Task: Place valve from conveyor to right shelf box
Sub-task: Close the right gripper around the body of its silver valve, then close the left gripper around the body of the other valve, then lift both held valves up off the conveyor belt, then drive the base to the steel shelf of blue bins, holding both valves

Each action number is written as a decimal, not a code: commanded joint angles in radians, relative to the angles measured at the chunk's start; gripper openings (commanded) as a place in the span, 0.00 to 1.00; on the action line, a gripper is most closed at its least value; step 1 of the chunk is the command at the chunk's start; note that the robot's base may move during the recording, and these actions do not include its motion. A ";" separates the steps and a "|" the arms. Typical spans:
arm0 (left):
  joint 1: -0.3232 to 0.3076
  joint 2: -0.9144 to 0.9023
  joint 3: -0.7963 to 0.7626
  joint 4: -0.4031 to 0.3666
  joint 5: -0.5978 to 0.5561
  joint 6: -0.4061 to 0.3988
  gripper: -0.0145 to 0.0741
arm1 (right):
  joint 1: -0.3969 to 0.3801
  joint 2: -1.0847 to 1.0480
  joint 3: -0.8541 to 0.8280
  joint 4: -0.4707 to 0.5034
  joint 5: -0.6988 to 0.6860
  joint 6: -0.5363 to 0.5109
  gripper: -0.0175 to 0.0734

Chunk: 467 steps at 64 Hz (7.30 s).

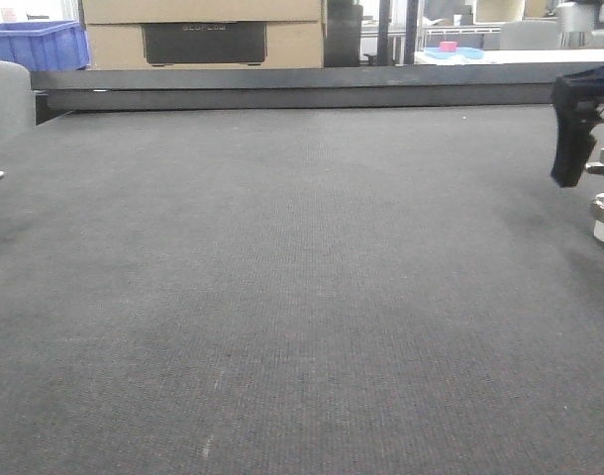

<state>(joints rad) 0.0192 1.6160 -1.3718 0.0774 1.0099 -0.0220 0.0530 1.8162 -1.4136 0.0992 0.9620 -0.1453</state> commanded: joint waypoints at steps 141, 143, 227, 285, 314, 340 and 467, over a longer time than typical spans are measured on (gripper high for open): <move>0.076 0.288 -0.199 -0.096 0.104 0.151 0.04 | 0.000 -0.404 0.139 0.031 -0.027 -0.007 0.02; 0.076 0.281 -0.199 -0.096 0.116 0.151 0.04 | 0.000 -0.404 0.139 0.031 -0.027 -0.007 0.02; 0.015 -0.760 0.145 -0.093 -0.140 0.116 0.04 | 0.000 -0.992 0.279 0.031 -0.226 -0.007 0.02; 0.015 -0.817 0.197 -0.093 -0.198 0.116 0.04 | 0.000 -1.120 0.359 0.031 -0.319 -0.007 0.02; 0.015 -0.817 0.197 -0.093 -0.198 0.116 0.04 | 0.000 -1.120 0.359 0.031 -0.319 -0.007 0.02; 0.015 -0.817 0.197 -0.093 -0.198 0.116 0.04 | 0.000 -1.120 0.359 0.031 -0.319 -0.007 0.02; 0.015 -0.817 0.197 -0.093 -0.198 0.116 0.04 | 0.000 -1.120 0.359 0.031 -0.319 -0.007 0.02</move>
<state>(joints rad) 0.0391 0.8085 -1.1706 -0.0073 0.8682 0.0998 0.0536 0.7079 -1.0452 0.1310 0.7193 -0.1479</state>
